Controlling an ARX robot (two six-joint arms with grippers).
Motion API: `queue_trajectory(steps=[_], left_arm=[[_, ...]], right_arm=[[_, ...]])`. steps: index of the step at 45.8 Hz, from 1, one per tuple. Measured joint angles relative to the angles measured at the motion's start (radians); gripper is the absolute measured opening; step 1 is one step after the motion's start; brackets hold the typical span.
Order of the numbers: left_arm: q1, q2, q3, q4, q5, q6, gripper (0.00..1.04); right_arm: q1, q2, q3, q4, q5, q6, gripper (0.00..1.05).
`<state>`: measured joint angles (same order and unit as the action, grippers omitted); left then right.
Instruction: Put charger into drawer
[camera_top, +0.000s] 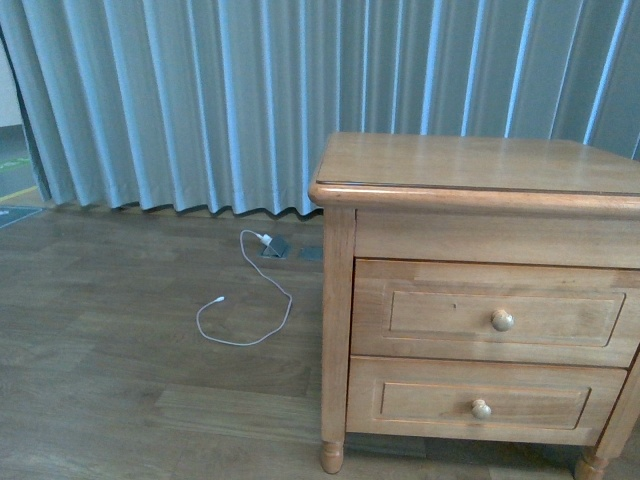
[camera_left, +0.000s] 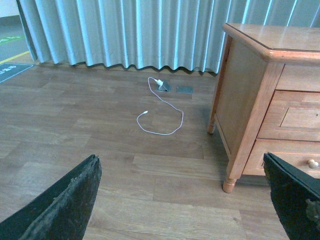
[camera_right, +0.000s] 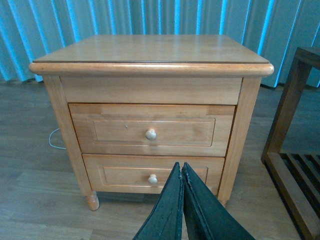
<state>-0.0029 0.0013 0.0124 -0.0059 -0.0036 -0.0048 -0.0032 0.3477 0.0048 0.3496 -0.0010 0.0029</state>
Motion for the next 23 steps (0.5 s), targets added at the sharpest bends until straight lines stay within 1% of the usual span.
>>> queue_trajectory(steps=[23], left_arm=[[0.0,0.0,0.0,0.0,0.0,0.0,0.99]], right_arm=[[0.0,-0.163,0.0,-0.162,0.0,0.0,0.02]])
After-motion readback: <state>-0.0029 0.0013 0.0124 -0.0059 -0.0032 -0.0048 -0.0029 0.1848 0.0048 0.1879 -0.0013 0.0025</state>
